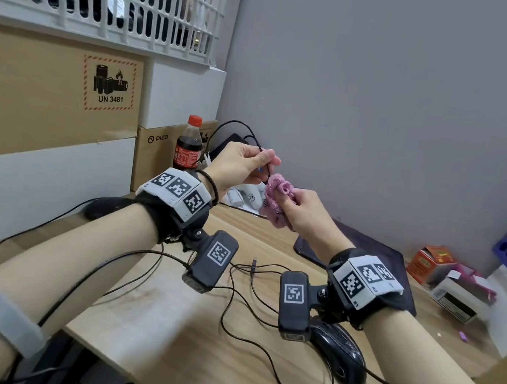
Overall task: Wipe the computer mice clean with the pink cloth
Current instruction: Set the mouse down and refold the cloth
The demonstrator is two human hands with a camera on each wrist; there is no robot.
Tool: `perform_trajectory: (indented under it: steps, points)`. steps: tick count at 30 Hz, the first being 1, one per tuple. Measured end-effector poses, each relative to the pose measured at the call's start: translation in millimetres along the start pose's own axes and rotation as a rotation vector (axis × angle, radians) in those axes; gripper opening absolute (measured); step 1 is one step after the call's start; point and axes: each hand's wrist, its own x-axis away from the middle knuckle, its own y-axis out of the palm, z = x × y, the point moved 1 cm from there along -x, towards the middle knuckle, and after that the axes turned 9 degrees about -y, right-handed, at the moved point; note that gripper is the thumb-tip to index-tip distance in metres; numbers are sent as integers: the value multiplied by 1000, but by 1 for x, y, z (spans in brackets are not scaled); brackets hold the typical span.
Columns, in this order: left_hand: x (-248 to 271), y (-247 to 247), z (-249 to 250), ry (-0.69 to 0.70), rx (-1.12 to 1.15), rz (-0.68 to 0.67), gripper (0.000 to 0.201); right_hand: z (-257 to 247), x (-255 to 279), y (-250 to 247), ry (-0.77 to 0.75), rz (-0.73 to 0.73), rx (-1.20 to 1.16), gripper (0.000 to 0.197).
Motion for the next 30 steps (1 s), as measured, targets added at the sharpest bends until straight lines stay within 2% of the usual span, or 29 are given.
perform_trajectory:
  steps: [4,8,10,13,16,20,22,24,26,28,30]
  points:
    - [0,-9,-4,-21,-25,15,27,12,-4,5,-47,-3,121,27]
    - [3,-7,-16,-57,127,55,29,4,-6,11,-3,0,238,39]
    - [3,-6,-25,-112,196,30,30,1,-7,13,17,-4,227,42]
    - [7,-9,-36,-179,175,-86,33,4,-4,14,45,-42,172,35]
    - [6,-11,-43,-164,185,-60,32,8,2,18,30,-101,123,29]
    - [0,-19,-44,-133,184,20,21,9,3,21,85,-25,167,44]
    - [-5,-36,-39,-131,226,81,14,14,9,20,121,-33,195,43]
    - [-10,-53,-33,-112,230,113,13,24,18,15,191,-14,111,38]
    - [-11,-63,-28,-75,171,120,14,33,21,8,263,72,-42,36]
    - [-11,-63,-26,-52,127,123,14,33,20,4,283,138,-86,40]
    - [-11,-60,-27,-43,106,133,12,25,15,3,264,133,-88,45]
